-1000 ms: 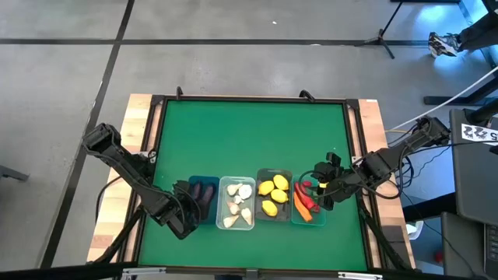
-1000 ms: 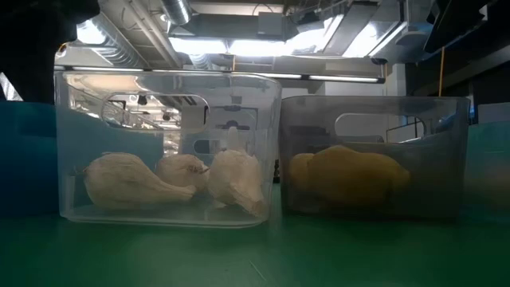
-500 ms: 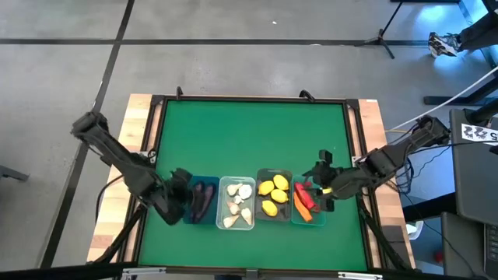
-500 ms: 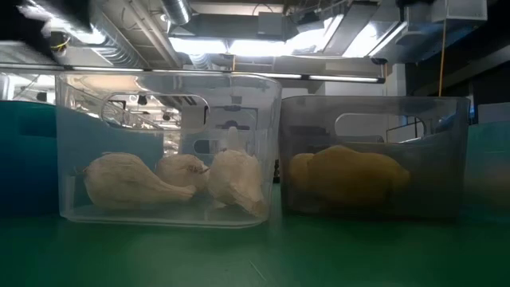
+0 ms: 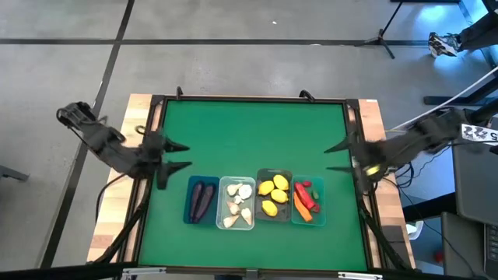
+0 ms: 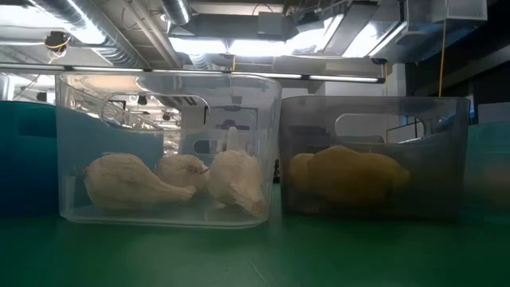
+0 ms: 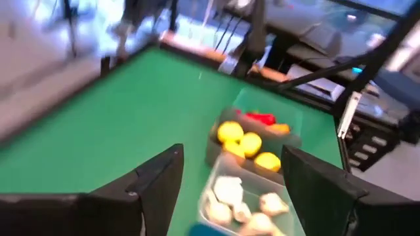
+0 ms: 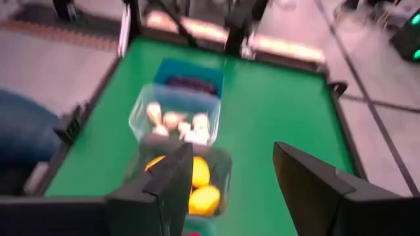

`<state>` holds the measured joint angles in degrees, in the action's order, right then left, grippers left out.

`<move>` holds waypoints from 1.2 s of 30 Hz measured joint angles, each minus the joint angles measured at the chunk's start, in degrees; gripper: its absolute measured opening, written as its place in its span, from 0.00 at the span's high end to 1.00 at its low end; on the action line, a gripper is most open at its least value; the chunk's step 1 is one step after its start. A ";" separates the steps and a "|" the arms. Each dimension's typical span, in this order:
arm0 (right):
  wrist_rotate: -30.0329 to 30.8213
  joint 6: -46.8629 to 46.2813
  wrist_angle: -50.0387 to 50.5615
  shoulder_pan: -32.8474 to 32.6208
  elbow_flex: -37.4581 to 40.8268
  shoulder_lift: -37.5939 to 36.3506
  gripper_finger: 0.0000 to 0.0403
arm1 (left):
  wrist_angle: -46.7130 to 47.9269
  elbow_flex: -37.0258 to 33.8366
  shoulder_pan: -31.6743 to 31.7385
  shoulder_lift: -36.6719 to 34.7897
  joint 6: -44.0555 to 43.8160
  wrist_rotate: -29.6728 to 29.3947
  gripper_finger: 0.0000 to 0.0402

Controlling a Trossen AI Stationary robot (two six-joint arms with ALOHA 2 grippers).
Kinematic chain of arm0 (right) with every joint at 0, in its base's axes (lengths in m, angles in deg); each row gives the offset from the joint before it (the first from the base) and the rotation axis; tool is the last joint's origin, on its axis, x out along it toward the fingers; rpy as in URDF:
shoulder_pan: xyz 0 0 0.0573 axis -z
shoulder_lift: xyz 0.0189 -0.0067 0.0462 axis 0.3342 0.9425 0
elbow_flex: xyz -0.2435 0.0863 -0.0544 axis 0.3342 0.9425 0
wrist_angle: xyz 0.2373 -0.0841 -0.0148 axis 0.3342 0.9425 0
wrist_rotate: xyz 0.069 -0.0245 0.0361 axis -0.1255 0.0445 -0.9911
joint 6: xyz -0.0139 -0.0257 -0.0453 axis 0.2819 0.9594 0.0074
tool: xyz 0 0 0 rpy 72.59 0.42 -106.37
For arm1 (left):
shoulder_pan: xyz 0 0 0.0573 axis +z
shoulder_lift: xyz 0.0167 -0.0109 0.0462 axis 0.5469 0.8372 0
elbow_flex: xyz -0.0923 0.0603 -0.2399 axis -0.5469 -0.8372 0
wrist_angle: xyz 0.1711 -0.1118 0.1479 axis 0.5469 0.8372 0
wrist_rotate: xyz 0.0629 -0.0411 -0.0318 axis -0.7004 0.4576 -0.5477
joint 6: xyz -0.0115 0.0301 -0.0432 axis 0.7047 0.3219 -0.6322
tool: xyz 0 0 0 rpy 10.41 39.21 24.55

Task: Sort produce into baskets
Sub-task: Return to Home Position

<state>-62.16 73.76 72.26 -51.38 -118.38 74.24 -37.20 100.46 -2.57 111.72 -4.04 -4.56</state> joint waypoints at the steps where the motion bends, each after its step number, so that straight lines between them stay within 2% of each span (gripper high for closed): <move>1: 0.32 0.71 -0.16 0.00 -0.22 -1.58 0.48 | -0.68 -0.01 -0.02 -1.51 4.60 -0.01 0.37; 4: 1.17 1.22 -4.23 0.00 1.06 -7.96 0.48 | -3.06 -0.01 -0.40 -5.59 13.79 0.34 0.37; 7: 0.12 2.14 -12.34 0.00 6.10 -16.59 0.48 | -6.67 -0.06 -1.23 -8.63 23.60 4.02 0.37; 11: -3.65 4.56 -24.44 0.00 17.23 -29.66 0.48 | -16.55 -3.23 -1.71 -13.29 36.33 15.81 0.37; 13: -3.69 4.55 -28.62 0.00 23.38 -35.65 0.48 | -20.94 -5.31 -1.74 -15.65 39.18 19.89 0.37; 17: -1.21 3.78 -35.02 0.00 33.78 -45.69 0.48 | -23.20 -9.98 -1.72 -20.77 37.84 20.91 0.37; 20: -2.72 3.45 -38.43 0.00 39.16 -51.36 0.48 | -26.10 -14.40 -1.74 -24.51 36.43 21.52 0.37; 23: -3.59 2.45 -39.84 0.00 43.21 -55.22 0.48 | -30.14 -19.07 -1.72 -28.72 35.57 24.67 0.37; 25: -3.21 2.40 -40.12 0.00 45.18 -57.29 0.48 | -32.98 -22.55 -1.74 -31.65 35.54 26.57 0.37; 30: -2.17 2.33 -40.28 0.00 49.54 -62.16 0.48 | -35.60 -30.49 -1.72 -39.08 31.28 27.02 0.37; 36: -1.78 2.15 -41.13 0.00 51.92 -62.07 0.48 | -40.41 -38.99 -1.70 -46.35 26.87 27.14 0.37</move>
<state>-63.94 75.91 31.14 -51.38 -66.46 12.16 -77.61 61.47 -4.28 65.38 22.82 22.58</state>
